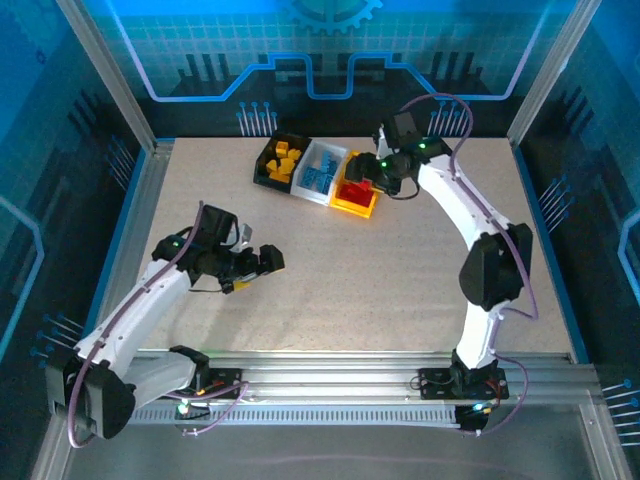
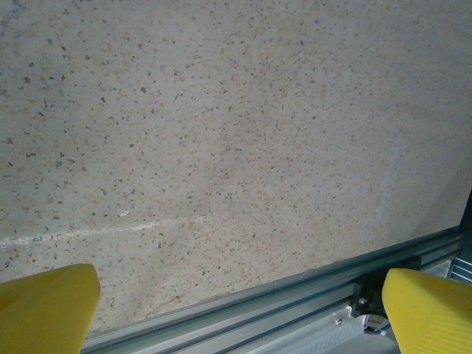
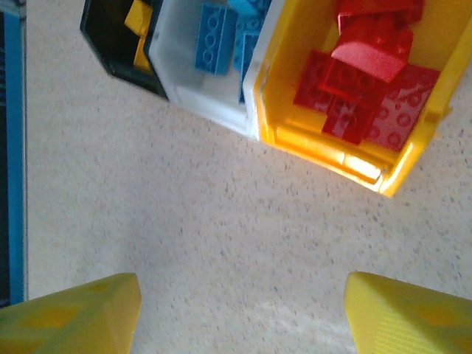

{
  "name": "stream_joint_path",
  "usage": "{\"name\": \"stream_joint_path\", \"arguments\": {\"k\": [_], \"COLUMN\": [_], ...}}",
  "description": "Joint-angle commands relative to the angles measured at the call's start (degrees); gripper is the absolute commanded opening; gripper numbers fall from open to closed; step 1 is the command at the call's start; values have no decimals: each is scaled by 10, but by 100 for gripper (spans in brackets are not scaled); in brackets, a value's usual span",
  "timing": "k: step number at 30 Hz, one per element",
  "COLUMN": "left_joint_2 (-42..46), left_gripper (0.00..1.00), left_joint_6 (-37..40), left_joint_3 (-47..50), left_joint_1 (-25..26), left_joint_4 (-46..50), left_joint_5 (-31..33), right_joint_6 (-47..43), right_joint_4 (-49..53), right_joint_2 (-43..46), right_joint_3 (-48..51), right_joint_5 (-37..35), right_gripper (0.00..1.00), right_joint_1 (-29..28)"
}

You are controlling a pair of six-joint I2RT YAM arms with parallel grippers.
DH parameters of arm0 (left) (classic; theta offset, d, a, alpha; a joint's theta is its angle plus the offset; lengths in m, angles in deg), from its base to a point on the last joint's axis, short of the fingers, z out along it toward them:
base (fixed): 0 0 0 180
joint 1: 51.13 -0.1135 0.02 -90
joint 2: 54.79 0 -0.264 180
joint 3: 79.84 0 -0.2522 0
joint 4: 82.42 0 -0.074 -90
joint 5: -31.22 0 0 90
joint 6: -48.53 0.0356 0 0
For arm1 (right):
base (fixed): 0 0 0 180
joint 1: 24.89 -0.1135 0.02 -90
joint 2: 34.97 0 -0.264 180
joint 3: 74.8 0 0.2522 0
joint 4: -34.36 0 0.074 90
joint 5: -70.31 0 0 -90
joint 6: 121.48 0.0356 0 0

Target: Sort the legos into containers by color

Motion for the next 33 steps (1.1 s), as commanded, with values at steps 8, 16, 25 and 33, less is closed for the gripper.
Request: {"name": "stream_joint_path", "arguments": {"k": [8, 16, 25, 33], "left_joint_2": [32, 41, 77, 130], "left_gripper": [99, 99, 99, 99], "left_joint_6": [24, 14, -3, 95], "left_joint_3": [-3, -23, 8, 122], "left_joint_1": [9, 8, 8, 9], "left_joint_4": [-1, -12, -81, -254], "left_joint_5": [5, 88, 306, 420], "right_joint_6": [-86, -226, -311, -306], "right_joint_4": [-73, -227, -369, -413], "right_joint_2": [254, 447, 530, 488], "right_joint_3": [202, 400, 589, 619], "right_joint_5": [-109, -198, -154, -97], "right_gripper": [90, 100, 100, 100], "right_joint_1": [-27, -13, 77, 210]}}
